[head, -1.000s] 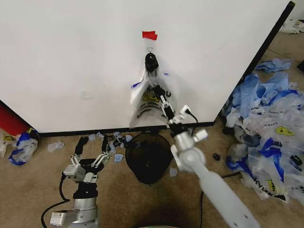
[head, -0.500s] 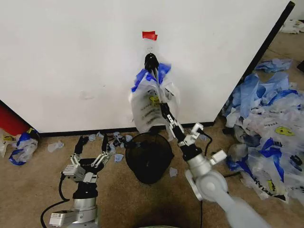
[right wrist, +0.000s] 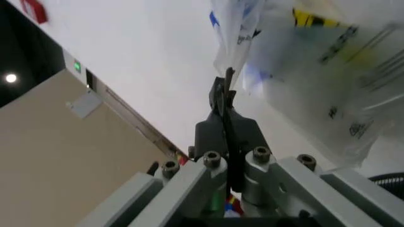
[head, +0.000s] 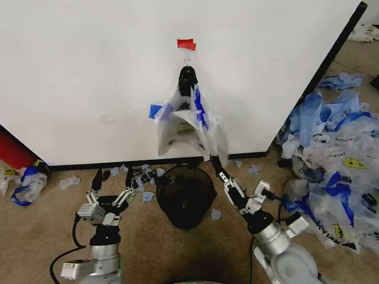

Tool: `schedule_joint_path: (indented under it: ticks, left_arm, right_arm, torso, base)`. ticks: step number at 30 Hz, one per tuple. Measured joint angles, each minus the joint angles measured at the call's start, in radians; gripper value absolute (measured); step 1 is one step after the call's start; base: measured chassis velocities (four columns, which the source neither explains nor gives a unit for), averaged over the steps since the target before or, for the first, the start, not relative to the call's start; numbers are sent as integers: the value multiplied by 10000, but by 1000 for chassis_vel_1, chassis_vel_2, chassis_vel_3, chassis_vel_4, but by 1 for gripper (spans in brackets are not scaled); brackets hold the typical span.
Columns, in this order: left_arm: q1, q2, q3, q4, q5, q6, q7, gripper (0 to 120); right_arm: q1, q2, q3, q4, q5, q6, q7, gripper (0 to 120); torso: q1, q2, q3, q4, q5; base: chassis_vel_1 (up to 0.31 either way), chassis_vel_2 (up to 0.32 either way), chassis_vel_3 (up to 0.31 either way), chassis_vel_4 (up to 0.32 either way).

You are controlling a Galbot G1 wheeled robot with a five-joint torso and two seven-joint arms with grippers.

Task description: Pick up the garbage bag from the wall and place it over the trash bin.

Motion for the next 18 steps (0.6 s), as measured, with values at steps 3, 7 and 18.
schedule_joint_path:
  ticks: [3,7,18]
  left_arm:
    - [-20,33,-29,29,-26,4,-6,100]
    - [-50,36,-35,65,-38,5,-8,100]
    - [-244,-4,-19,268,-44,27,-14,100]
  right_arm:
    - [-196,-136,-186,4,-413,86,-124,0]
    - [-346,-273,-326,-24,-819,171,-266,0]
    - [-713,-749,-525,-218,-1415,417,-833,0]
  torso:
    - [0,0,0,0,0]
    - [0,0,0,0,-1]
    - [0,0,1,-1,-1]
  base:
    - [0,0,0,0]
    - [0,0,0,0]
    - [0,0,0,0]
